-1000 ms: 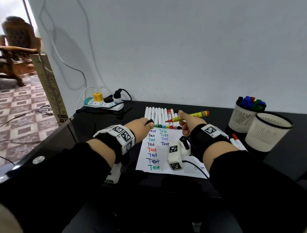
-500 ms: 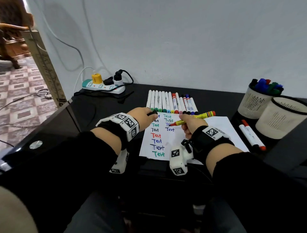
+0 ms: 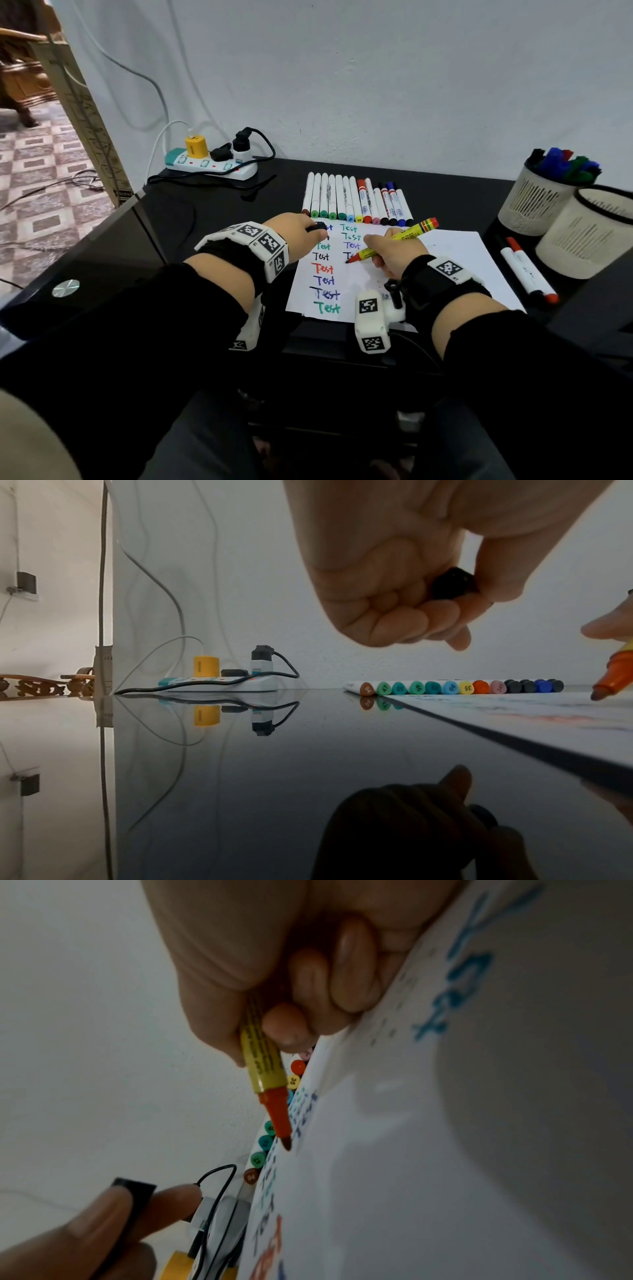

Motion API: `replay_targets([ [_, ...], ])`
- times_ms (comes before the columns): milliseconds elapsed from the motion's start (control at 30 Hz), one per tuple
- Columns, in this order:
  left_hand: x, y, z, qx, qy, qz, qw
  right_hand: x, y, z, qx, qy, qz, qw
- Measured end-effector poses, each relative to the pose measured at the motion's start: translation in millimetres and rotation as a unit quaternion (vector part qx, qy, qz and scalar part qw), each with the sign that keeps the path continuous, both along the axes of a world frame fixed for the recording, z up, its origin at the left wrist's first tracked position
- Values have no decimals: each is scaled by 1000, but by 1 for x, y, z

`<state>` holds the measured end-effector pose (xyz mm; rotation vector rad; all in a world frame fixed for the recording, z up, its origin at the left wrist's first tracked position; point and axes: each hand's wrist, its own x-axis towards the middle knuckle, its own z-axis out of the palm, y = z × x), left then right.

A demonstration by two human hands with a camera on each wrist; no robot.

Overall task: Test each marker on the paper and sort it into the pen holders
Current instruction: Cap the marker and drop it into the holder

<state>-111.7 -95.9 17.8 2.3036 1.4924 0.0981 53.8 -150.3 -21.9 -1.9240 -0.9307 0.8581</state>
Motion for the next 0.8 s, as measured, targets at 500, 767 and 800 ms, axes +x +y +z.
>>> replay_targets([
  [500, 2, 2, -2, -17, 1, -2, 1000, -3, -1, 2, 23, -22, -7, 999],
  [767, 2, 2, -2, -17, 6, -2, 1000, -4, 0, 1, 16, -15, 12, 1000],
  [800, 2, 2, -2, -18, 6, -1, 1000, -4, 0, 1, 17, -12, 14, 1000],
])
